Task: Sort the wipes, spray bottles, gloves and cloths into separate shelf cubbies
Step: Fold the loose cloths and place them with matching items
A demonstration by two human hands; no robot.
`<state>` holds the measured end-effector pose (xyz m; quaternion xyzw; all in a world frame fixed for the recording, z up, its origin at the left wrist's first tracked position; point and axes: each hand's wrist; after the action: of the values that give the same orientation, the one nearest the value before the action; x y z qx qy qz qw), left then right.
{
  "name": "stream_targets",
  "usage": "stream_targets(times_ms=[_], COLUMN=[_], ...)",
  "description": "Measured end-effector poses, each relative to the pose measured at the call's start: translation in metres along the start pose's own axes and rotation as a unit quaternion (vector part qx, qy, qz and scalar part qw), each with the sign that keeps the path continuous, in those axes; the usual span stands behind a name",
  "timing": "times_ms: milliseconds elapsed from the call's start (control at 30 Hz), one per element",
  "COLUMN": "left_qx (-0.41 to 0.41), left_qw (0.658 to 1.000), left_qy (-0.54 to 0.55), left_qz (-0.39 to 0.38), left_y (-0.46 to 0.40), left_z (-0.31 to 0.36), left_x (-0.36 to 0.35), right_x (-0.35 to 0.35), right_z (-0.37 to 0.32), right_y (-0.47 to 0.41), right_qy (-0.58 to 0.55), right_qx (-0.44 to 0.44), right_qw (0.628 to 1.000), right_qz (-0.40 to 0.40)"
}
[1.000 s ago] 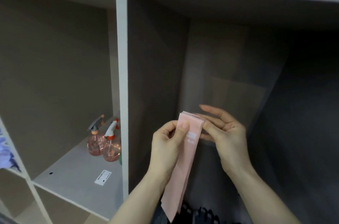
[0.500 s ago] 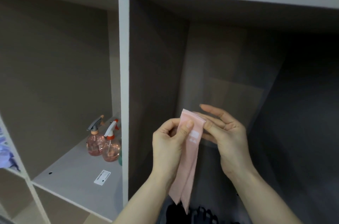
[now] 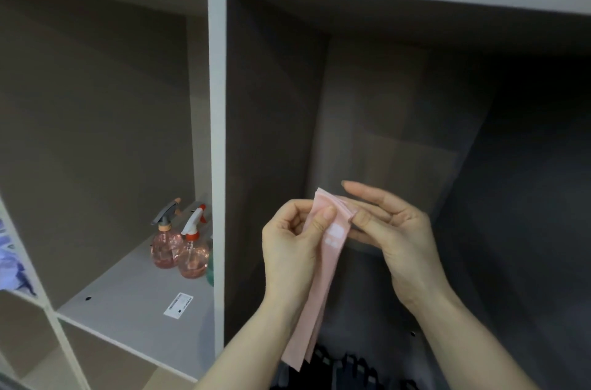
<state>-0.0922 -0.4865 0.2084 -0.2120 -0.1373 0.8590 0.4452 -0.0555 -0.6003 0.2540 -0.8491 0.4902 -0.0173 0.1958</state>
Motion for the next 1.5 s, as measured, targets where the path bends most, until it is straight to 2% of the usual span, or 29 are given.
stream_targets(times_ms=[167, 367, 500, 567, 633, 667, 733, 800, 933, 1100, 1267, 1400, 1500], left_qx=[0.021, 0.027, 0.014, 0.021, 0.033, 0.051, 0.1, 0.127, 0.142, 0.153, 0.168, 0.191, 0.202], left_qw=[0.999, 0.998, 0.997, 0.997, 0.993, 0.982, 0.933, 0.893, 0.861, 0.804, 0.773, 0.689, 0.631], left_qy=[0.017, 0.058, 0.065, 0.072, 0.067, 0.078, 0.107, 0.091, 0.03, 0.04, 0.042, 0.013, -0.015], left_qz=[0.032, 0.026, 0.029, 0.003, -0.086, -0.162, -0.33, -0.422, -0.488, -0.574, -0.611, -0.699, -0.749], left_y=[0.003, 0.014, 0.02, 0.023, 0.024, 0.023, 0.02, 0.02, 0.035, 0.066, 0.102, 0.132, 0.153], left_z=[-0.005, -0.004, -0.001, -0.003, -0.004, -0.002, 0.005, 0.012, 0.016, 0.014, 0.014, 0.004, -0.007], left_x=[0.0, -0.005, -0.004, -0.001, 0.004, 0.008, 0.012, 0.011, -0.008, -0.029, -0.064, -0.086, -0.097], right_x=[-0.001, -0.005, -0.003, -0.002, -0.002, -0.001, -0.002, -0.005, 0.0, 0.029, 0.064, 0.098, 0.136], right_z=[-0.009, -0.008, -0.018, -0.023, -0.028, -0.031, -0.04, -0.047, -0.057, -0.072, -0.081, -0.101, -0.125], right_y=[-0.004, -0.011, -0.007, -0.003, 0.004, 0.009, 0.02, 0.033, 0.059, 0.101, 0.148, 0.186, 0.215], right_qy=[0.045, 0.244, 0.303, 0.343, 0.394, 0.423, 0.473, 0.507, 0.546, 0.46, 0.392, 0.345, 0.332], right_qx=[-0.026, -0.034, -0.039, -0.017, 0.017, 0.036, 0.054, 0.046, 0.065, 0.05, 0.064, 0.086, 0.062], right_qw=[0.998, 0.968, 0.947, 0.935, 0.917, 0.903, 0.878, 0.86, 0.835, 0.886, 0.908, 0.897, 0.882], right_qz=[-0.026, -0.047, -0.099, -0.085, -0.067, -0.061, -0.048, -0.042, 0.004, 0.023, 0.135, 0.262, 0.329])
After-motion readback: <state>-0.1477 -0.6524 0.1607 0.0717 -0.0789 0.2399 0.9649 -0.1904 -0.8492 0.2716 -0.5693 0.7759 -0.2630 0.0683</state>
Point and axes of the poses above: each hand's wrist, its own y-axis away from the middle knuckle, its own x-axis out of the back of the hand, z = x × y, and after that the axes turned 6 degrees about -y, right-handed
